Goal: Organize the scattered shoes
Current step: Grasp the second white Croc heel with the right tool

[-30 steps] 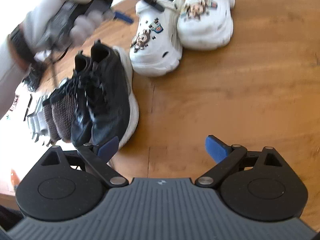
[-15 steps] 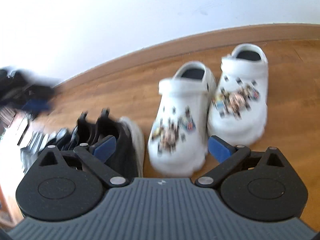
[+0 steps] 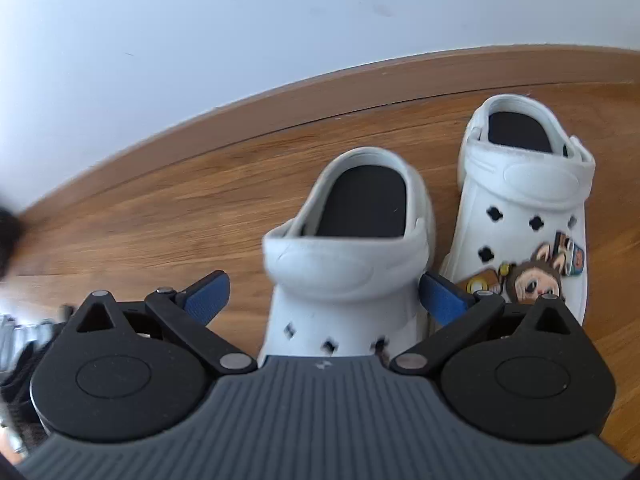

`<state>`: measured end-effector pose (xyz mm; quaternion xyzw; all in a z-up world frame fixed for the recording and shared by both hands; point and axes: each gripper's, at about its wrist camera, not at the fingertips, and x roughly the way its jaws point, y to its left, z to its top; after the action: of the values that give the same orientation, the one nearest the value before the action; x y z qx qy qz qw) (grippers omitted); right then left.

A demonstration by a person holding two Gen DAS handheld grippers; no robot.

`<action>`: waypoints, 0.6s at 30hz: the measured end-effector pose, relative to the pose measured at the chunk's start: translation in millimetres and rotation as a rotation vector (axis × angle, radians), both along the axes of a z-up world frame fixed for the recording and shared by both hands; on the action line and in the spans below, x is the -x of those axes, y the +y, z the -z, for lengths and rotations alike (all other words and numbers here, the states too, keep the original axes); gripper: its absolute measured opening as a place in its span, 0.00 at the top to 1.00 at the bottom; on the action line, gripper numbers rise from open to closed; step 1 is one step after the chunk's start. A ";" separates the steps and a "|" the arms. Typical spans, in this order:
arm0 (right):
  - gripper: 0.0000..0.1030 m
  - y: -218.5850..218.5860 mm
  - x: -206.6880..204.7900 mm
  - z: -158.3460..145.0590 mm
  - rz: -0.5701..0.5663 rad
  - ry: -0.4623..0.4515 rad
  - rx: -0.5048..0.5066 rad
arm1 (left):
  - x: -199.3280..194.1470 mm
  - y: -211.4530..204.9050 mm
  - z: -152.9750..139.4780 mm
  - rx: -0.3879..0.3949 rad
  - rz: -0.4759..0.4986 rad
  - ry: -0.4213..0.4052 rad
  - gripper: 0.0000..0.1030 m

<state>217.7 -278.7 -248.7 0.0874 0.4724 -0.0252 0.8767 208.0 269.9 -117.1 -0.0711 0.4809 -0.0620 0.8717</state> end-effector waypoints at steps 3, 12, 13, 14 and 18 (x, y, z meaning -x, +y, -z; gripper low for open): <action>0.00 8.5 -9.7 10.6 -0.013 0.020 0.082 | 6.0 11.8 6.1 -0.011 -0.028 0.019 0.05; 0.09 23.0 2.6 15.6 -0.143 0.046 0.217 | 23.5 35.8 -3.7 -0.014 -0.069 0.012 0.05; 0.09 22.4 9.1 14.3 -0.160 0.048 0.217 | 22.8 37.4 -5.6 -0.015 -0.076 0.010 0.05; 0.09 22.2 14.9 13.6 -0.167 0.052 0.218 | 21.8 38.5 -7.2 -0.016 -0.081 0.006 0.05; 0.10 23.1 39.8 9.3 -0.213 0.076 0.210 | 21.4 37.5 -15.3 -0.010 -0.070 -0.022 0.05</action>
<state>177.9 -255.6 -257.9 -0.0566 0.5067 0.0154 0.8601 186.5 307.4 -101.8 -0.0831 0.4688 -0.0299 0.8789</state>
